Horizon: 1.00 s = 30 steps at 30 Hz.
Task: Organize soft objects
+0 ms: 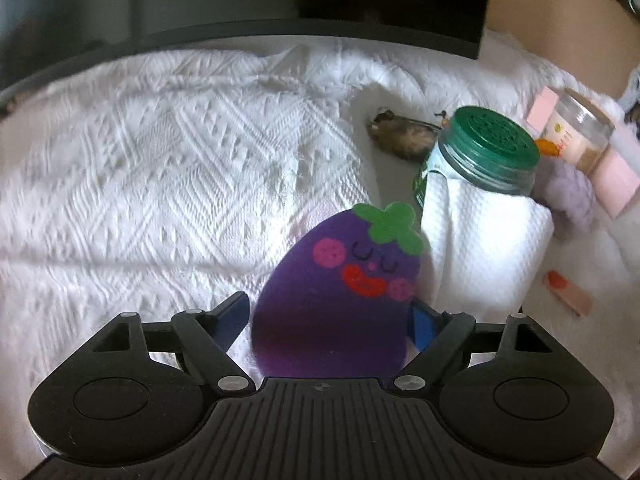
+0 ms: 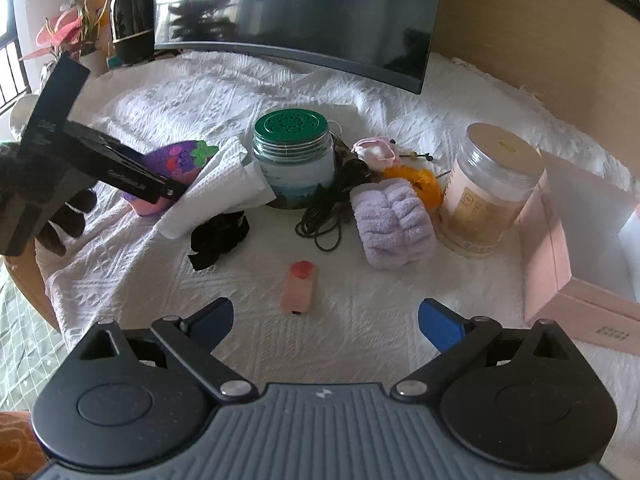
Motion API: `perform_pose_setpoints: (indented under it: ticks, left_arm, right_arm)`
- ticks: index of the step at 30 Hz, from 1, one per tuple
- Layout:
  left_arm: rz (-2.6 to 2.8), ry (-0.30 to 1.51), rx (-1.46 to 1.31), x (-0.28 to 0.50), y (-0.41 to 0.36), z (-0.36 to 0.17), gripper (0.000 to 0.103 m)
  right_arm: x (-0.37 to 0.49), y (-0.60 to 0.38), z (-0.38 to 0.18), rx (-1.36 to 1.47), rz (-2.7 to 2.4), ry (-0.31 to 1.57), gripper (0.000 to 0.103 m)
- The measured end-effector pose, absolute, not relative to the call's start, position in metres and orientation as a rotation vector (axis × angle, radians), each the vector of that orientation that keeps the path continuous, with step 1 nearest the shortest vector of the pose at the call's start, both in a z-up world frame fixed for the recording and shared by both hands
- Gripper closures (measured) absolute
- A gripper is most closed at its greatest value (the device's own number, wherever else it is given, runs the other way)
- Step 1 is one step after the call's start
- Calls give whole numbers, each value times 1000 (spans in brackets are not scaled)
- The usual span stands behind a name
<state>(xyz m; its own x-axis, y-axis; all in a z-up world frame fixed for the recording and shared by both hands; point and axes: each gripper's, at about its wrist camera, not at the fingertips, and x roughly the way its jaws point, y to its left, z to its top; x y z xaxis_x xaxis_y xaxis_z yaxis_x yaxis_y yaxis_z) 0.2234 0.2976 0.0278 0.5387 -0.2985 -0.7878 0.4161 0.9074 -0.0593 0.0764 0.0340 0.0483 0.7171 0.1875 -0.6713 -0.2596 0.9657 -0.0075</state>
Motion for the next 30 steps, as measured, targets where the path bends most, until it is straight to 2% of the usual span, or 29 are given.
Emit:
perform_pose_setpoints:
  ticks: [2, 7, 16, 22, 23, 24, 25, 26, 30]
  left_arm:
    - [-443, 904, 107, 222, 300, 28, 25]
    - [-419, 905, -42, 204, 316, 39, 26]
    - [-243, 738, -157, 151, 349, 81, 27]
    - [-167, 727, -261, 134, 369, 84, 27]
    - [-155, 731, -272, 133, 370, 83, 27]
    - [-141, 735, -277, 132, 371, 81, 27]
    - [-121, 742, -276, 131, 372, 80, 27]
    - [-102, 747, -270, 130, 373, 79, 27]
    - [-59, 739, -234, 132, 368, 85, 27]
  right_arm:
    - [73, 36, 46, -107, 250, 712, 3]
    - [75, 46, 47, -108, 275, 690, 3]
    - [101, 94, 73, -59, 333, 610, 4]
    - [138, 143, 55, -79, 301, 639, 12]
    - [146, 148, 50, -81, 288, 659, 22]
    - [152, 150, 45, -87, 277, 682, 46]
    - [158, 153, 42, -97, 271, 707, 65]
    - [162, 154, 41, -103, 272, 731, 91]
    - [151, 145, 66, -116, 339, 670, 98]
